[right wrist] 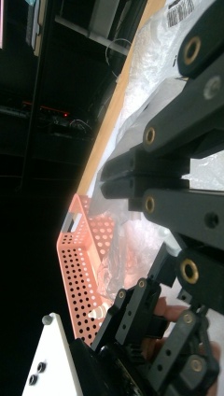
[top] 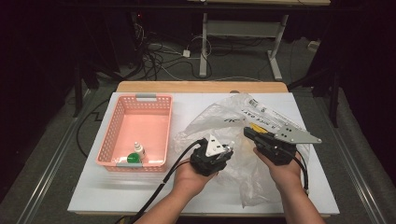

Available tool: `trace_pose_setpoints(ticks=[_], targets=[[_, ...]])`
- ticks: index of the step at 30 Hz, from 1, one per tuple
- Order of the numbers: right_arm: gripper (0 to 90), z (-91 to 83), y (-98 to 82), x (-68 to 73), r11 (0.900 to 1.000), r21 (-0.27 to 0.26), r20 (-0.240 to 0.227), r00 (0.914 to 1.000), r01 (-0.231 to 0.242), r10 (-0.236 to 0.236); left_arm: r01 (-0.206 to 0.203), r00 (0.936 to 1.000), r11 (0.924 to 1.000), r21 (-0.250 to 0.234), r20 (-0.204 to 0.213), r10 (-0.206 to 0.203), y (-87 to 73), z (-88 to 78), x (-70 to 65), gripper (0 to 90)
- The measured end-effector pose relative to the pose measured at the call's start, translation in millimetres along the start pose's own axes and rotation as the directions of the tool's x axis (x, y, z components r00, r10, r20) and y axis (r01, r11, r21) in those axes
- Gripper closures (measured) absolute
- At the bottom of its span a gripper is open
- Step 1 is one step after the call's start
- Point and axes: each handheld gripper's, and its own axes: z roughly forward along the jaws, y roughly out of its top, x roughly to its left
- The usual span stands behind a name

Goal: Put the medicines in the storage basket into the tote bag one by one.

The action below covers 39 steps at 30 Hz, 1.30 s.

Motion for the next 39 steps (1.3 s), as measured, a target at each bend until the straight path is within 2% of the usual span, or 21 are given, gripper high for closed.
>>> trace_pose_setpoints(ticks=[4, 17, 20, 25, 32, 39], targets=[[90.0, 2.3, -0.2, -1.6, 1.0, 0.001, 0.0, 1.0, 0.001, -0.001, -0.021, 0.9996, 0.9998, 0.0, -0.02, 0.021, 5.3, 9.6, -2.3, 65.8], [90.0, 3.7, 3.8, -4.8, 1.0, -0.022, -0.001, 1.0, -0.004, 0.004, 0.003, 0.9979, 0.9997, -0.023, -0.064, -0.004, 16.0, 27.4, 7.2, 65.8], [90.0, 4.0, 3.6, -4.8, 1.0, -0.022, 0.0, 1.0, -0.003, 0.003, 0.008, 0.9979, 0.9994, -0.033, -0.064, -0.01, 18.7, 32.2, 6.9, 65.8], [90.0, 4.2, 3.0, -6.5, 1.0, -0.022, 0.001, 1.0, -0.007, 0.007, 0.007, 0.9978, 0.9997, -0.022, -0.066, -0.008, 19.8, 46.3, 5.9, 65.7], [90.0, 2.3, 3.2, -9.5, 0.999, -0.028, 0.008, 0.9998, -0.017, 0.018, 0.045, 0.9969, 0.9989, -0.012, -0.064, -0.046, 15.1, 66.0, 8.4, 65.5], [90.0, 0.7, 2.6, -12.5, 0.999, -0.028, 0.016, 0.9996, -0.022, 0.023, 0.052, 0.9967, 0.9986, -0.009, -0.061, -0.053, 15.3, 78.9, 9.2, 65.4]])
